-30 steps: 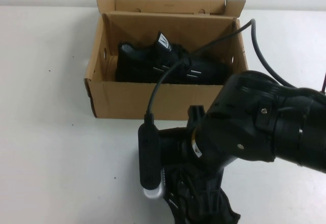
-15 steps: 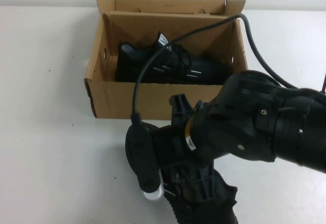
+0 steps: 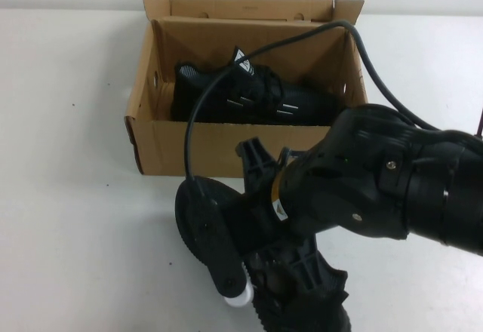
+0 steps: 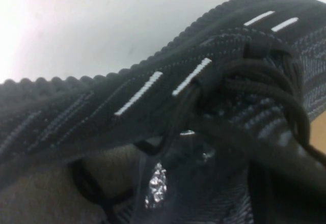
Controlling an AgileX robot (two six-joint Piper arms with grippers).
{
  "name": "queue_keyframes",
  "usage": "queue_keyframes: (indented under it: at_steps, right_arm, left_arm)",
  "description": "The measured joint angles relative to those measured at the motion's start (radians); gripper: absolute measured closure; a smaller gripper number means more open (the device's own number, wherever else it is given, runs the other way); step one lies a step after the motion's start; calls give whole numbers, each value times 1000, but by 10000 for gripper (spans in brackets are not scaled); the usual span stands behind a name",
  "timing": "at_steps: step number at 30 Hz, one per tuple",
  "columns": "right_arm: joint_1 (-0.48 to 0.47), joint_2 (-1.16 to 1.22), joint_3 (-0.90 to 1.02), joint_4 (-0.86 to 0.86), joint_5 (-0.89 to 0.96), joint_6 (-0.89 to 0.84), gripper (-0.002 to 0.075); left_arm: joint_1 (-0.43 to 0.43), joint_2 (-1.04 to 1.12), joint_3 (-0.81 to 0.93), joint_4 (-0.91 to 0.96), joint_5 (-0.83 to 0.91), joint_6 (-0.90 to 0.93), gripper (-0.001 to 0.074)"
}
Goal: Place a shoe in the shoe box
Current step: Pick up the shoe from the table
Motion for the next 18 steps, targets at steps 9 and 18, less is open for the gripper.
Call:
queue_keyframes:
  at_steps: [9,18]
  right_arm:
    - [-6,0,0,12,33,-42,724]
    - [-6,0,0,81,33,123,724]
  left_arm:
    - [0,0,0,0,0,0,738]
    - [0,0,0,0,0,0,738]
